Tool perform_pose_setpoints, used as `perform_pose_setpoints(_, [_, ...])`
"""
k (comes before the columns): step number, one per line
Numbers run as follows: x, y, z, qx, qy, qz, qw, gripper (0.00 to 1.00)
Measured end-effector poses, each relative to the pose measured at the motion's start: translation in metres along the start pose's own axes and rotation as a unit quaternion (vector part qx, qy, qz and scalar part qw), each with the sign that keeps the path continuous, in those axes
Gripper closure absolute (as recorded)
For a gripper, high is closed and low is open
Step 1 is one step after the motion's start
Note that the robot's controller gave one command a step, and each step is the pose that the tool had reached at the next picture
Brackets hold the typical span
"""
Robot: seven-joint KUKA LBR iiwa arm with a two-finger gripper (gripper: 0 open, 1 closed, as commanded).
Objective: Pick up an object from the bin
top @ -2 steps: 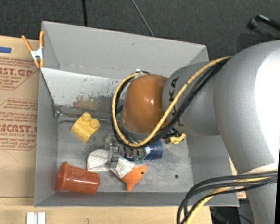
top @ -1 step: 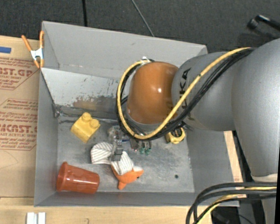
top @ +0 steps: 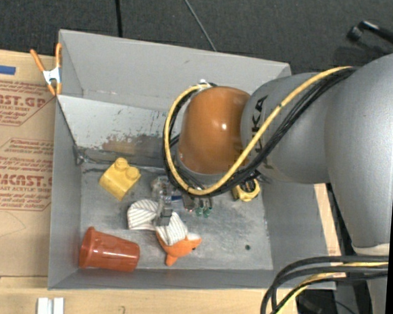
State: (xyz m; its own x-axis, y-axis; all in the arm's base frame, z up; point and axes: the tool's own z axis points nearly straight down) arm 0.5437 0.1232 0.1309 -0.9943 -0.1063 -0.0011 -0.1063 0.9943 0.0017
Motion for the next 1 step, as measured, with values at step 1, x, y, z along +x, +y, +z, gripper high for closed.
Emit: perform_pose_setpoints(1, [0.0239, 0.0149, -0.0841, 0.000, -0.0003, -0.015, 0.9999, 1.00])
